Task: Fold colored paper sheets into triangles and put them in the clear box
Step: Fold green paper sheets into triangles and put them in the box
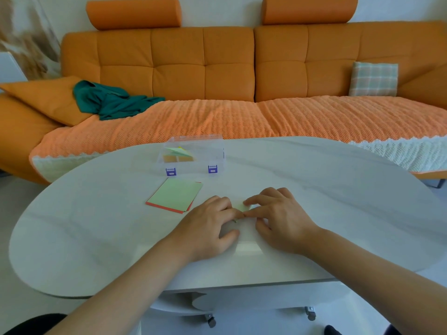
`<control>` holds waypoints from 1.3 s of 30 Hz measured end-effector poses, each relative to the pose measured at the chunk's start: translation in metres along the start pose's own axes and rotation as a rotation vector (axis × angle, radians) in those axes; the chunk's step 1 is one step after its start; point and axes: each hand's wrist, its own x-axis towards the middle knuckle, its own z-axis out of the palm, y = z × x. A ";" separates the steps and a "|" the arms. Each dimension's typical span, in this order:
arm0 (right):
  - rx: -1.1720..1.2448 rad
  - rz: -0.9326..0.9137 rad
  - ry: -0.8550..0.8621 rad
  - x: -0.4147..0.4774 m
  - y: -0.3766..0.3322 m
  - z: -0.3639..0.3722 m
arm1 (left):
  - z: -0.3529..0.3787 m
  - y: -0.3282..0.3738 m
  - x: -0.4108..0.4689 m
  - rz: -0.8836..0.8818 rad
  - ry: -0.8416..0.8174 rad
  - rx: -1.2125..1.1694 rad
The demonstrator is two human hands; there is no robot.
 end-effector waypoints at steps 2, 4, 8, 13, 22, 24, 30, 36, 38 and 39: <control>0.001 0.022 0.004 -0.001 -0.002 0.001 | -0.001 0.001 0.000 0.004 -0.002 -0.006; -0.004 0.032 0.010 -0.001 -0.003 0.001 | -0.001 0.001 0.000 0.004 0.002 -0.008; -0.054 0.126 -0.033 0.002 0.003 -0.003 | -0.002 0.001 0.002 -0.005 -0.006 0.000; -0.071 0.251 -0.061 0.006 0.012 -0.008 | -0.002 0.004 0.003 -0.015 -0.022 0.008; 0.380 0.541 -0.084 0.026 0.004 -0.009 | 0.005 0.009 0.008 -0.030 -0.028 0.050; 0.467 0.603 -0.151 0.033 0.004 -0.014 | 0.006 0.009 0.009 -0.039 -0.024 0.043; 0.530 0.680 -0.237 0.049 0.012 -0.024 | 0.006 0.007 0.010 -0.051 -0.035 0.035; 0.508 0.702 -0.207 0.054 0.018 -0.022 | 0.006 0.008 0.009 -0.053 -0.039 0.030; 0.497 0.703 -0.203 0.053 0.018 -0.021 | 0.006 0.008 0.009 -0.059 -0.039 0.030; 0.491 0.695 -0.204 0.052 0.017 -0.020 | 0.006 0.008 0.009 -0.061 -0.038 0.028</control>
